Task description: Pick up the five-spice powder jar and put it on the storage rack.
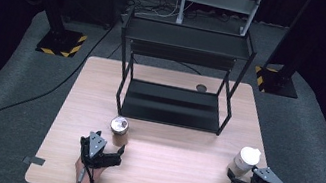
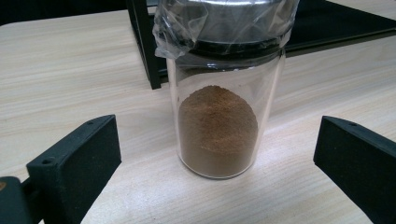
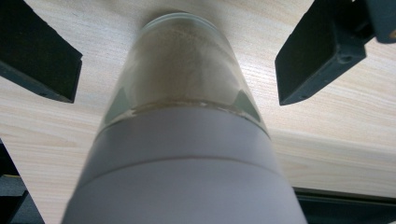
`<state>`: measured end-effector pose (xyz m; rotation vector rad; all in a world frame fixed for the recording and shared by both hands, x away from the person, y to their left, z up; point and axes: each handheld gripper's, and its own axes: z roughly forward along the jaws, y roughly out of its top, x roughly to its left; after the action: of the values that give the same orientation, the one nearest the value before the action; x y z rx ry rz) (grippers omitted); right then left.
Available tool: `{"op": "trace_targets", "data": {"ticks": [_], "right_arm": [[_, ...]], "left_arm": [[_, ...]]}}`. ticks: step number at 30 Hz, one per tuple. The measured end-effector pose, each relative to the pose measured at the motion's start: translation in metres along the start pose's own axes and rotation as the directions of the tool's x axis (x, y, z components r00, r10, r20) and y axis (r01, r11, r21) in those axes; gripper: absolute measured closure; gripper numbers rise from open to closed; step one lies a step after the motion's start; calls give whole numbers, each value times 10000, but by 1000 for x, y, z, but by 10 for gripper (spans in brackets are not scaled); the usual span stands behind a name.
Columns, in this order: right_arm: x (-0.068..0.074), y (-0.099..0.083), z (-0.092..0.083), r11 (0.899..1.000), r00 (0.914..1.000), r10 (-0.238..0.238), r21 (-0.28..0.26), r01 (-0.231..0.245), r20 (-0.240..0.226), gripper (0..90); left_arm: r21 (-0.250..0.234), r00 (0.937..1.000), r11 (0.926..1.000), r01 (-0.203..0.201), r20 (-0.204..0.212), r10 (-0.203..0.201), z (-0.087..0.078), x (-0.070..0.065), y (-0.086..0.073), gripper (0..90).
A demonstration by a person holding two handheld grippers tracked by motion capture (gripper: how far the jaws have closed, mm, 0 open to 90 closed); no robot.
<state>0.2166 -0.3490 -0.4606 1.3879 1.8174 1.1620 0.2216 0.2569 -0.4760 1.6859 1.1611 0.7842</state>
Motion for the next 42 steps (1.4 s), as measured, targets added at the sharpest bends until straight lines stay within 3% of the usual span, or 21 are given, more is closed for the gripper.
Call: {"op": "trace_targets", "data": {"ticks": [6,10,13,23,28,42], "right_arm": [[0,0,0,10000,10000,-82,26,82,-46,0],[-2,1,1,10000,9999,-64,69,65,-129,0],[-2,1,0,10000,9999,-68,54,68,-118,0],[-1,1,1,9999,9999,-103,71,104,-116,0],[-1,1,1,9999,9999,-117,81,118,-108,0],[-1,2,1,9999,9999,-135,92,136,-106,0]], "left_arm": [[361,9992,9991,-225,352,213,2,6,6,2],[544,9982,9985,-82,594,50,3,14,9,2],[637,9973,9978,-198,721,152,5,17,12,1],[426,9927,9967,-690,1020,644,14,19,26,0],[498,9906,9946,-913,1062,856,24,17,32,0],[654,9922,9944,-833,979,767,46,17,40,0]]}}
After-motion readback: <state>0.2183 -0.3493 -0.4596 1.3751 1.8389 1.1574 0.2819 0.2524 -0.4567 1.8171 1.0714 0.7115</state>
